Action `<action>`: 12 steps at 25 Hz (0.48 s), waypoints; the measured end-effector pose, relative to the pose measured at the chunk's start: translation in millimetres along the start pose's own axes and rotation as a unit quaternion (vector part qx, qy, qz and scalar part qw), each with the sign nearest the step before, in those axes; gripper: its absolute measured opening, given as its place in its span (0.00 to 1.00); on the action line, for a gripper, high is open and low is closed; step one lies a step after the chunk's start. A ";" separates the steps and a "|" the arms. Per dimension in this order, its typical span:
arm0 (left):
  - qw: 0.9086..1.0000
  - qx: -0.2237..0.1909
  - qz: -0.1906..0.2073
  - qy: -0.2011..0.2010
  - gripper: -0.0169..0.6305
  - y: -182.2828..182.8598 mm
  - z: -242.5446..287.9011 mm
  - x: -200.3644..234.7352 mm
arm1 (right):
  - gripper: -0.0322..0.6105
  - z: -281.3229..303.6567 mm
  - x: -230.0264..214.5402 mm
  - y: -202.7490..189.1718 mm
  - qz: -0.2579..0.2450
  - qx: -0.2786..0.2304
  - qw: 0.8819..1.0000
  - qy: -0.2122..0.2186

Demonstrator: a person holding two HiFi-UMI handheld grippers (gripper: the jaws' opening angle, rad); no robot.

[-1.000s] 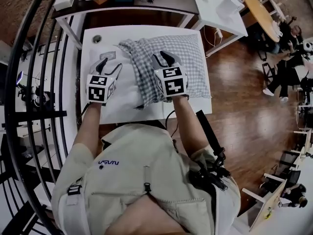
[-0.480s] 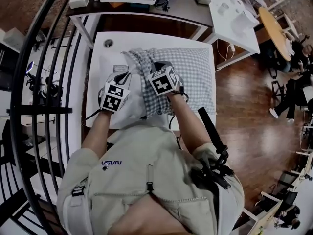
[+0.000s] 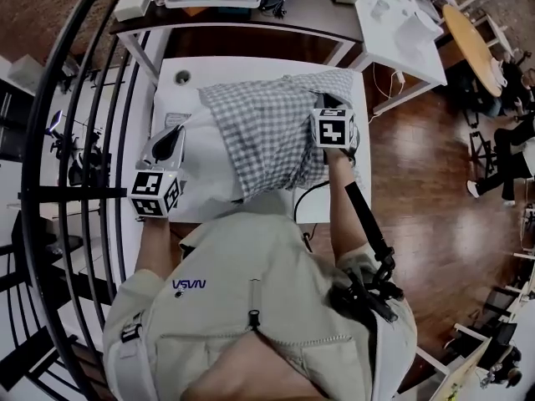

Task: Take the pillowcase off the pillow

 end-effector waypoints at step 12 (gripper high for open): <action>0.998 0.048 -0.046 -0.006 0.08 -61.0 40.4 22.2 | 0.07 21.3 11.9 -45.4 0.043 0.021 0.999 0.004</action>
Point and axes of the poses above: the fingertips, and each gripper's own axes: z forward along the fingers, x to its left, y out of its top, the point moved 10 cm from there along -z, backward along the fingers, and after that the axes turned 8 degrees about -z, right-handed, at the moved point
